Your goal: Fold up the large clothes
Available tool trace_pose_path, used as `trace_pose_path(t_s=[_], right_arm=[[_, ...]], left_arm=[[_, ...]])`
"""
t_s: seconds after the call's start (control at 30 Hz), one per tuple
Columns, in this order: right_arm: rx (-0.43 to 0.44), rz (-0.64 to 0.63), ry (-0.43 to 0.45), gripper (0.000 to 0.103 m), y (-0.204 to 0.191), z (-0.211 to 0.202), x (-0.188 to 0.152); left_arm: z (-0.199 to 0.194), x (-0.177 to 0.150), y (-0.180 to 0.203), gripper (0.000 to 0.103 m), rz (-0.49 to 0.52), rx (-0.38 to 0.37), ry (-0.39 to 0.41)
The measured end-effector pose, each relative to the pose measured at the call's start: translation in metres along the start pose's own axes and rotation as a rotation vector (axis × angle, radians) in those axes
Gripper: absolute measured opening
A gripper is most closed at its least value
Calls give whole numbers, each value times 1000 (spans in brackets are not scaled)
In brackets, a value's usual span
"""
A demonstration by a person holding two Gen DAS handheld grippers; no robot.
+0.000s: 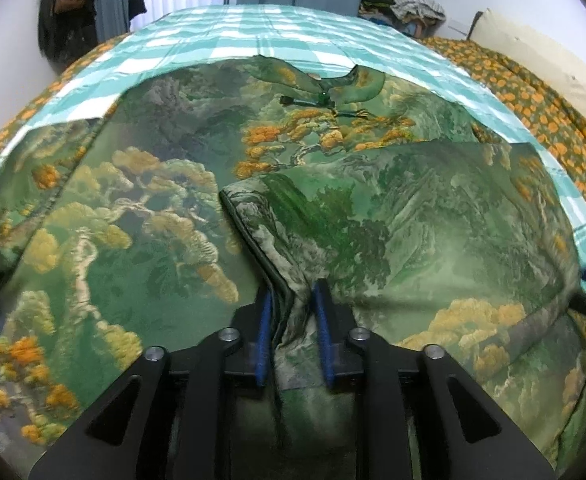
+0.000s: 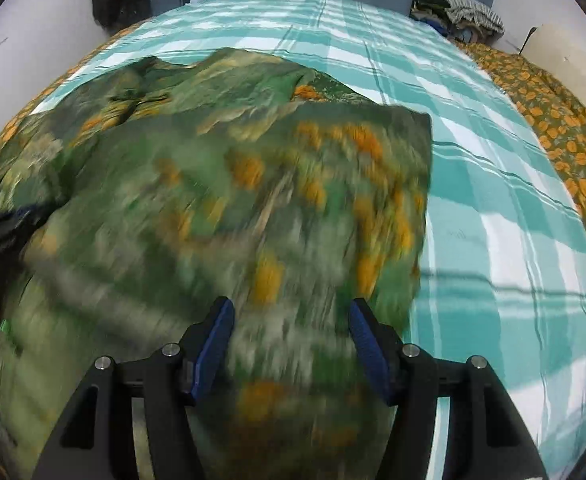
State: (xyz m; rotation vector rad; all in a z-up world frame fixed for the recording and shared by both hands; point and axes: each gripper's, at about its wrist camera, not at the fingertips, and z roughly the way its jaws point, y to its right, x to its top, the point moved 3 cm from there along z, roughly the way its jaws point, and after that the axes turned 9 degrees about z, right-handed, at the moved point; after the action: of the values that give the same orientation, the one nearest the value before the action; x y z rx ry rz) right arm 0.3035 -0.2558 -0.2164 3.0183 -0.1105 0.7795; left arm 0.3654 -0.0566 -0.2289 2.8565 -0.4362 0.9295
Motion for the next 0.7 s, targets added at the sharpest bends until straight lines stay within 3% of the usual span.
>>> trace_pose_path(t_s=[0.07, 0.1, 0.13, 0.2, 0.3, 0.47, 0.7], right_arm=[[29, 9, -3, 62, -1, -18, -18], [44, 16, 11, 62, -2, -27, -27], [55, 24, 53, 62, -3, -43, -42], [54, 34, 119, 63, -5, -67, -67], [49, 76, 178, 74, -3, -92, -100], [87, 146, 219, 75, 4, -114, -119], [96, 133, 304, 75, -12, -133, -128]], left_arm=[[-14, -1, -2, 51, -5, 36, -3], [-23, -3, -4, 67, -13, 44, -1], [-34, -6, -6, 76, -22, 42, 7], [-58, -16, -9, 83, -30, 18, 24], [-89, -35, -12, 84, -23, 6, 27], [-141, -70, -25, 92, -25, 27, 37], [-177, -101, -74, 92, -83, 145, 8]])
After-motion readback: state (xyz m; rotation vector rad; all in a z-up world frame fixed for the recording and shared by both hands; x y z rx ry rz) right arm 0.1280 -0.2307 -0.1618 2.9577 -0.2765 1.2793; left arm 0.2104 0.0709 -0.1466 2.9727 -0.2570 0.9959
